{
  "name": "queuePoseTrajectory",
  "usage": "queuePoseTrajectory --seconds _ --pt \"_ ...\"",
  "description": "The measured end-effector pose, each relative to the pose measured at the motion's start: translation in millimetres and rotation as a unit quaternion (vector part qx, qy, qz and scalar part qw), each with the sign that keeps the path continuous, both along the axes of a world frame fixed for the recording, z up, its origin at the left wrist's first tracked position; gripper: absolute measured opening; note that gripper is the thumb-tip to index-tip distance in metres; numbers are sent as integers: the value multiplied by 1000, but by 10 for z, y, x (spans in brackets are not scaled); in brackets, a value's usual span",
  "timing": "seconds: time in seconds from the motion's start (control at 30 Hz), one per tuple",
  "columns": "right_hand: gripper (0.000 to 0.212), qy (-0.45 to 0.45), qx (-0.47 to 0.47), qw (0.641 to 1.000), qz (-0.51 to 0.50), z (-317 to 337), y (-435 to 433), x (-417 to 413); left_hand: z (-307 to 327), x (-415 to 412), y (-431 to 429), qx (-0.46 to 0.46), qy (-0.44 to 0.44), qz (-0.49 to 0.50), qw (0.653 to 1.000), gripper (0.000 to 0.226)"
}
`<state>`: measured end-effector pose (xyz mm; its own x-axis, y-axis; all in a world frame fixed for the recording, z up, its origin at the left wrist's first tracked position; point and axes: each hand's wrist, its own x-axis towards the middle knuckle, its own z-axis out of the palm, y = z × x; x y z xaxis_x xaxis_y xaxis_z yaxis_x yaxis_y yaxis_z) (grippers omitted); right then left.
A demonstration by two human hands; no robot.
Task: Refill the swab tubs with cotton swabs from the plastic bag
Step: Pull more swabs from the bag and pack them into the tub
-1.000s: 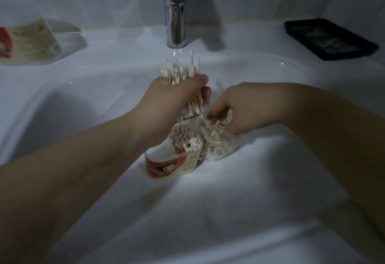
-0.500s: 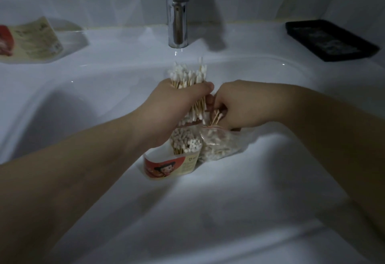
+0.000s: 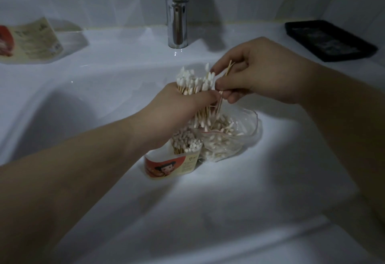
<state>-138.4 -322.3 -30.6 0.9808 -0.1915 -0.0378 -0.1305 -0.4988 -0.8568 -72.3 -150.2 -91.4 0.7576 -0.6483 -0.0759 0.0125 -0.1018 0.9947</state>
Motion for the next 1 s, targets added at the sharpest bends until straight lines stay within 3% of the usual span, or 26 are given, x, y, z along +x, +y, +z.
queuePoseTrajectory --seconds 0.07,0.2,0.33,0.43,0.53,0.73,0.8,0.93,1.0 --pt "18 -16 49 999 -10 -4 25 10 -8 9 -2 -28 11 -18 999 33" --pt "18 -14 90 996 -6 -17 48 16 -6 8 -4 -63 16 -45 997 17" --pt "33 -44 66 997 -21 -51 59 31 23 9 -6 -63 50 -35 996 16" --pt "27 -60 24 998 -15 -112 49 74 29 31 -11 -60 62 -3 996 16" --pt "22 -44 -68 996 32 -136 57 66 17 46 -7 -65 68 2 996 17" --pt "25 9 -69 989 131 -83 68 30 15 53 6 -72 81 -9 994 27" --pt "39 19 -88 981 169 -95 57 24 29 45 9 -61 85 -20 994 29" --pt "126 23 -204 966 155 -113 97 -4 82 20 10 -69 139 -23 988 29" --pt "133 10 -252 954 161 -115 159 -10 97 12 13 -76 162 -30 983 26"
